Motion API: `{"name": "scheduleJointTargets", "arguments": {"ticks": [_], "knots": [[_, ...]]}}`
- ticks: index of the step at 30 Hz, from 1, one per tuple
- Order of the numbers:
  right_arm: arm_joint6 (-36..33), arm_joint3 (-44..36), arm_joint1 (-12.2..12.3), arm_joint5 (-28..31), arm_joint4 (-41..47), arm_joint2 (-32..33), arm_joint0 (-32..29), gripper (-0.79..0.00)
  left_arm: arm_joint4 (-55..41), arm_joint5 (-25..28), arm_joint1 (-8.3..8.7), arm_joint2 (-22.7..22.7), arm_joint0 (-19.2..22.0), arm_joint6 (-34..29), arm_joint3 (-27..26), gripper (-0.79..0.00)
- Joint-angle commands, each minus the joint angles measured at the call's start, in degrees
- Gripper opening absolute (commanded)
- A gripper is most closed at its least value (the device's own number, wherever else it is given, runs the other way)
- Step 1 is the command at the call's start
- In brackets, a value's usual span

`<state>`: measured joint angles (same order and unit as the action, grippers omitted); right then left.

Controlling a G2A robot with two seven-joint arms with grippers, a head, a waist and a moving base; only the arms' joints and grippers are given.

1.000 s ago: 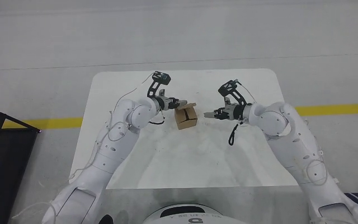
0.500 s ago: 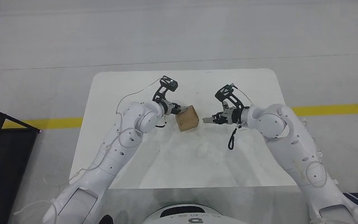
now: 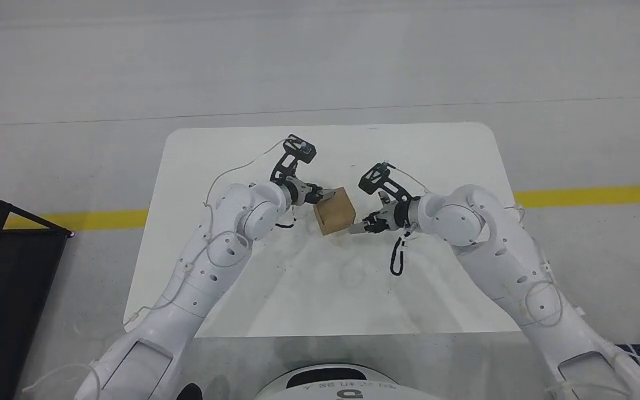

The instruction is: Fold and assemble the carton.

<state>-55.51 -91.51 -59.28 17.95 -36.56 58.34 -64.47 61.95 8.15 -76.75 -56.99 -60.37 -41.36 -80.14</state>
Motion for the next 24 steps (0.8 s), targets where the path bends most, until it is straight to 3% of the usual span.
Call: {"name": "scheduleJointTargets", "arguments": {"ticks": [1,15,19,24], "knots": [[0.83,0.50,-0.22,-0.32,-0.12,-0.62,0.60,-0.009,0.01,0.49,0.10,-0.18,-0.38,0.05,-0.28,0.000],[0.10,4.45,-1.31,0.01,0.23,-4.26,3.71,-0.006,0.03,2.90,0.61,-1.32,-2.01,1.55,-0.52,0.000],[0.00,5.78,-1.81,-0.41,0.15,-5.69,4.95,-0.031,0.21,3.41,0.72,-1.42,-2.29,1.69,-0.46,0.000],[0.48,6.85,-2.28,-0.86,-0.33,-6.91,5.97,-0.123,0.33,3.87,0.79,-1.41,-2.41,1.70,-0.48,0.000]]}}
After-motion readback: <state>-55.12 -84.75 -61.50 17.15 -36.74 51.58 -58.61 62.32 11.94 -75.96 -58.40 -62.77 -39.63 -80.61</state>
